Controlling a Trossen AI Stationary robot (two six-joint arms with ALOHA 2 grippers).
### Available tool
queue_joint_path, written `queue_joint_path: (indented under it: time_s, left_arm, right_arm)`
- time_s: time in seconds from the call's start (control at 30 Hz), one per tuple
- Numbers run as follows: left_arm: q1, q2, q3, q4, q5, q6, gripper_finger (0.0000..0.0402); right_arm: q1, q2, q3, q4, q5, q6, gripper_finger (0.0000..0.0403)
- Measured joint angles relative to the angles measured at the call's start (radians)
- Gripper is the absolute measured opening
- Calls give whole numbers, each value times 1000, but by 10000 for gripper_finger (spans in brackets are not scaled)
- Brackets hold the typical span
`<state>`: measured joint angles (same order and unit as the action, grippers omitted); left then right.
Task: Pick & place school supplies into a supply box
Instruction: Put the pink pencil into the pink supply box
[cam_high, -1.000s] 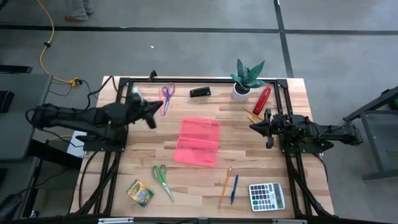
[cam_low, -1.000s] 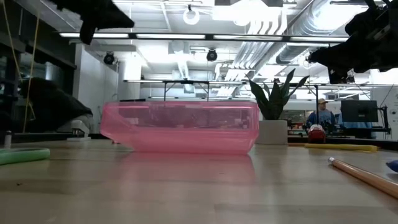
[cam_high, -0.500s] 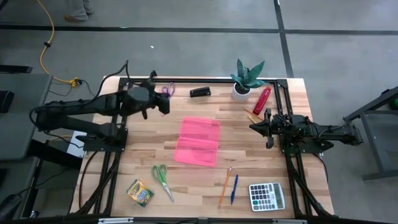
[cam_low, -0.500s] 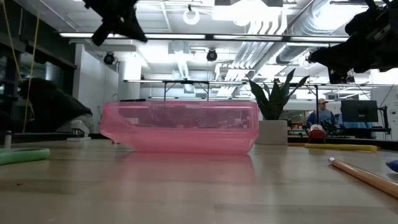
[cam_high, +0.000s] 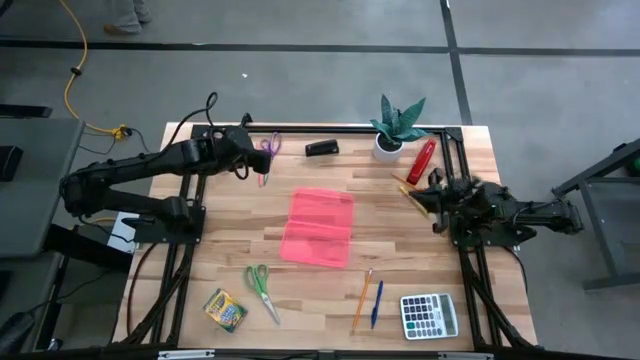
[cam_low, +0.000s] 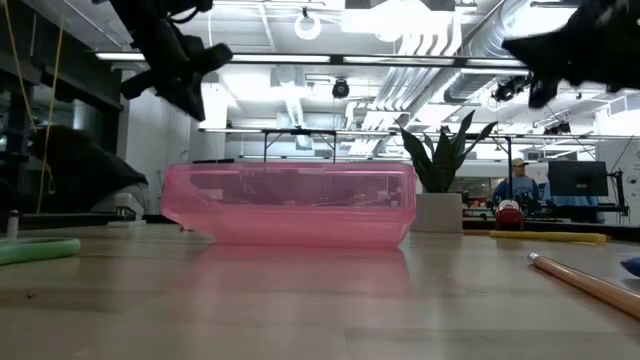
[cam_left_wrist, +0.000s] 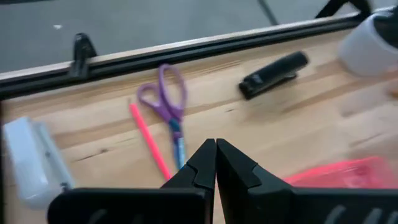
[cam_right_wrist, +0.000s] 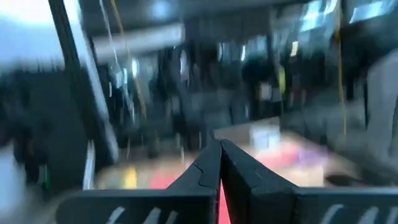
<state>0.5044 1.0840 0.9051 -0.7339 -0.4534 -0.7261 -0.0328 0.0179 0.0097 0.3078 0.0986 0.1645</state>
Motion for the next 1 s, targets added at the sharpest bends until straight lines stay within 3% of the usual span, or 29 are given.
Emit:
queue_joint_path:
  time_s: [0.17,0.33,0.57,0.77,1.0]
  left_arm:
    - [35,-3,0,-19,-1,72,1]
    - [35,-35,-1,19,16,188,1]
    - [14,-207,-146,344,167,289,1]
    - [8,-280,-247,316,157,202,1]
    - [34,-194,-272,289,85,100,1]
  right_arm:
    - [-1,0,0,317,219,83,0]
    - [-1,70,86,352,219,62,0]
    - [0,375,379,61,174,3,0]
    - [0,552,589,-212,251,92,0]
    - [0,656,716,-269,283,19,0]
